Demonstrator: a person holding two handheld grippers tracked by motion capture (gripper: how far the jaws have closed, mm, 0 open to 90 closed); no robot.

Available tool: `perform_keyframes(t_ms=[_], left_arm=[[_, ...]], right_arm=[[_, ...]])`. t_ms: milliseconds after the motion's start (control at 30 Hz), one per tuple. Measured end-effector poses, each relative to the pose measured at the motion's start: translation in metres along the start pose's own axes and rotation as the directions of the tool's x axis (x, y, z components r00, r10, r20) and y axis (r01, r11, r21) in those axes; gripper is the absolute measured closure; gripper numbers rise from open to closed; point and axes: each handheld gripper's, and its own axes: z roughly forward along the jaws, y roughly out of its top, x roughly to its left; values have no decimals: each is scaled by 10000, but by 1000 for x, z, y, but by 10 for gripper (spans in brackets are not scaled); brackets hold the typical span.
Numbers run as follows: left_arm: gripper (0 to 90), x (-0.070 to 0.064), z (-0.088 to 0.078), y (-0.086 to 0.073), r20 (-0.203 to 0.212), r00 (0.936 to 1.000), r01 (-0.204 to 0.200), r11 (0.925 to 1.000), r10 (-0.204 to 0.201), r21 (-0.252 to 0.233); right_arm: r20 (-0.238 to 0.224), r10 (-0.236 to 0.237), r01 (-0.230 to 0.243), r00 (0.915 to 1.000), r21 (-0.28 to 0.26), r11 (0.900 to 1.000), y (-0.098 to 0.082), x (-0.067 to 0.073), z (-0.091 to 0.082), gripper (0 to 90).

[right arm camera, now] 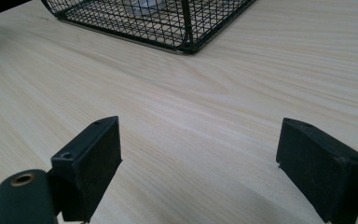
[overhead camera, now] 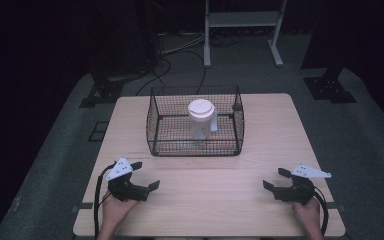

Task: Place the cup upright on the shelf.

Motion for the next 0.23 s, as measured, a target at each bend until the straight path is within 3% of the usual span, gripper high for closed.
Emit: perform_keyframes(t_ms=[233], left_arm=[[1,-1,1,-9,-58,10000,70,9998,-69,180]], right_arm=[[-15,14,-14,10000,-15,10000,0,0,0,129]])
